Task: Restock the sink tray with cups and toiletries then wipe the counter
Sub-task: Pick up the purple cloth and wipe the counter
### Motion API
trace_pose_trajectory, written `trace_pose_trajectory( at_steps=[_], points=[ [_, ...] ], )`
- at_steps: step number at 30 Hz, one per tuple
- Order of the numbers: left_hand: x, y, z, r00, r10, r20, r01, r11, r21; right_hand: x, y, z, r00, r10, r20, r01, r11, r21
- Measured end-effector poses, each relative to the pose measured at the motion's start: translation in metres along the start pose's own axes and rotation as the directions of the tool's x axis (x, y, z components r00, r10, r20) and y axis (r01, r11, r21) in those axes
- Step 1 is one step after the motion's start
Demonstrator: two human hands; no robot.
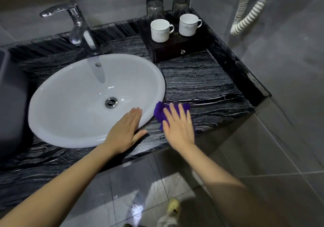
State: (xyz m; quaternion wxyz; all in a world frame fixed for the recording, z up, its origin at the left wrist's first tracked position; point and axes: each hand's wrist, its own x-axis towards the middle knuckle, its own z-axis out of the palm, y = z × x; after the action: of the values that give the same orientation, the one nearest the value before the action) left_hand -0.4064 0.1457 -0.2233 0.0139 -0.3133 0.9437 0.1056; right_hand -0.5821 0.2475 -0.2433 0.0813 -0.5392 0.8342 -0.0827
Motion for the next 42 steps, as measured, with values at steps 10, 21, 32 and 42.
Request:
trace_pose_trajectory(
  at_steps=[10, 21, 32, 42],
  points=[
    [-0.068, -0.050, -0.010, 0.996, -0.084, 0.038, 0.087, 0.994, -0.067, -0.059, -0.100, 0.023, 0.993, 0.118, 0.002, -0.118, 0.992, 0.051],
    [-0.074, -0.007, -0.016, 0.966, -0.004, -0.257, -0.089, 0.933, -0.348, -0.067, -0.092, -0.014, 0.996, 0.048, 0.079, -0.085, 0.819, 0.567],
    [-0.076, 0.016, 0.001, 0.995, 0.062, -0.078, -0.069, 0.993, -0.095, -0.063, -0.056, -0.015, 0.966, -0.232, 0.112, 0.235, 0.972, -0.016],
    [-0.121, -0.023, -0.005, 0.993, -0.093, -0.068, 0.090, 0.995, -0.047, -0.066, -0.124, -0.012, 0.916, -0.388, 0.103, 0.393, 0.919, -0.033]
  ],
)
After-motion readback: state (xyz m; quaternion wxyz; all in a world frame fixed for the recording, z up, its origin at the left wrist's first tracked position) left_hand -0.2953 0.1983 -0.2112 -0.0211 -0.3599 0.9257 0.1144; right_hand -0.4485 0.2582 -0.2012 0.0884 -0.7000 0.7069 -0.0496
